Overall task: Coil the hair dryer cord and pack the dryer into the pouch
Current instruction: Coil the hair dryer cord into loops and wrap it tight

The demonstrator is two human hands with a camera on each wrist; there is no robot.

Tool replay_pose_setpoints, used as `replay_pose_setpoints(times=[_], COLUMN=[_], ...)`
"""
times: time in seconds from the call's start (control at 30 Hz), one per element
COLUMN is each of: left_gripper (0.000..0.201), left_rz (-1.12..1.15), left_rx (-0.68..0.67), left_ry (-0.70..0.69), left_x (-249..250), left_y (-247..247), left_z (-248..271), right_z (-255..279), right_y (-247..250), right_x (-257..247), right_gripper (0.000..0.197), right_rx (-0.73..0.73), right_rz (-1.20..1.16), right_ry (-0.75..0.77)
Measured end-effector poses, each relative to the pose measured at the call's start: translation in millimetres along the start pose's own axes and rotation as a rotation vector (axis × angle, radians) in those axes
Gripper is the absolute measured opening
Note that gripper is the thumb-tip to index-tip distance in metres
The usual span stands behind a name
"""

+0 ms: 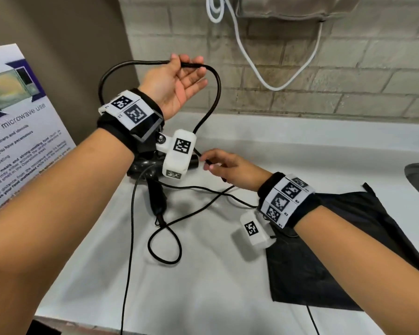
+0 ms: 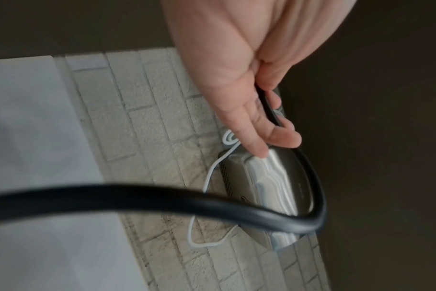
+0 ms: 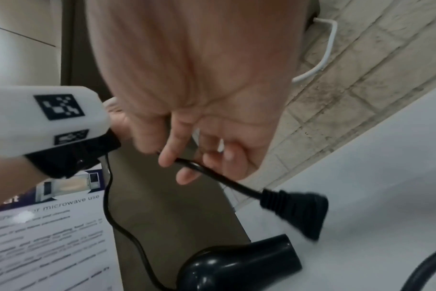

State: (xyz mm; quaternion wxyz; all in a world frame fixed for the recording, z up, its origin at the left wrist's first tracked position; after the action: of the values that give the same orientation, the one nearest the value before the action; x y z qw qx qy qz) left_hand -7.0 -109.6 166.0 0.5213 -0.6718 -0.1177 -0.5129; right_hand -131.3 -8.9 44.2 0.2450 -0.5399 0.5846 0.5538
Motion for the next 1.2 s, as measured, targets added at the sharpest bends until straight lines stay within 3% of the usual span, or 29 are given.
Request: replay_pose_setpoints(times=[0.07, 0.13, 0.27, 0.43, 0.57, 0.67, 0.73, 0.8, 0.87, 0.93, 0.97, 1.03, 1.07, 1.2], left_gripper=[0.038, 0.036, 0.029, 0.035, 0.042, 0.031, 0.022, 0.018, 0.021, 0.021, 0.018, 0.017, 0.026, 0.063], left_rz=[-0.015, -0.04, -0.146, -0.179, -0.228, -0.466, -0.771, -1.167, -1.438, -1.567, -1.621, -1.771, -1.842, -2.015], left_rx=[-0.022, -0.026, 0.122, 0.248, 0.28, 0.215, 0.129, 0.023, -0.009, 0.112, 0.195, 0.292, 0.276, 0.061], left_ry=[0.01, 0.028, 0.112, 0.358, 0.637, 0.76, 0.78, 0.764, 0.719, 0.633, 0.569, 0.452, 0.423, 0.407], left_x=[-0.4, -0.6, -12.9, -60.3, -95.8, -105.3, -101.5, -91.2, -81.0, -74.7, -74.7, -81.7, -88.1, -108.5], left_y=[2.9, 9.7, 33.9, 67.7, 85.2, 91.3, 95.5, 102.0, 112.7, 129.7, 138.5, 155.9, 163.7, 186.0], left_z=[4.4, 9.8, 19.4, 24.3, 33.9, 48.9, 59.6, 69.1, 73.9, 73.6, 73.1, 72.2, 72.0, 71.9], right_z=[-5.5, -10.2, -7.7, 4.0, 12.5, 19.7, 21.7, 18.8, 12.1, 3.9, 0.2, -5.3, -7.7, -11.1], right_y=[7.5, 23.6, 75.2, 109.6, 116.2, 116.2, 111.0, 101.4, 80.7, 48.0, 29.8, -6.7, -24.0, -77.5], right_x=[12.6, 23.0, 29.5, 53.5, 80.7, 90.6, 88.8, 82.0, 68.3, 48.1, 38.6, 28.2, 26.5, 50.3], right_gripper=[0.024, 0.036, 0.036, 0.044, 0.054, 0.049, 0.037, 0.039, 0.038, 0.024, 0.02, 0.019, 0.019, 0.03], right_rx=[0.122, 0.302, 0.478, 0.317, 0.167, 0.034, -0.03, -0.032, 0.05, 0.137, 0.11, -0.082, -0.212, -0.641], right_rz=[0.053, 0.14, 0.598, 0.853, 0.884, 0.95, 1.001, 1.005, 0.961, 0.882, 0.816, 0.657, 0.6, 0.656], right_ry=[-0.028, -0.047, -0.093, -0.294, -0.614, -0.824, -0.891, -0.858, -0.658, -0.369, -0.254, -0.128, -0.107, -0.156])
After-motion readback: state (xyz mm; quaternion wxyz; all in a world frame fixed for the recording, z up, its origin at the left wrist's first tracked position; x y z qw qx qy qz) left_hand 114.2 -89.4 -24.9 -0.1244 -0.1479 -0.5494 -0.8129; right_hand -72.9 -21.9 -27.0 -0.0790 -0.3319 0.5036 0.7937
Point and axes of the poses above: each hand's wrist, its own z-axis away from the middle knuckle, its own y-axis out of the back of the hand, x = y × z, the point moved 1 cm from there along -z, towards the middle knuckle, and after that the axes turned 14 degrees about y, right-handed, at the moved point
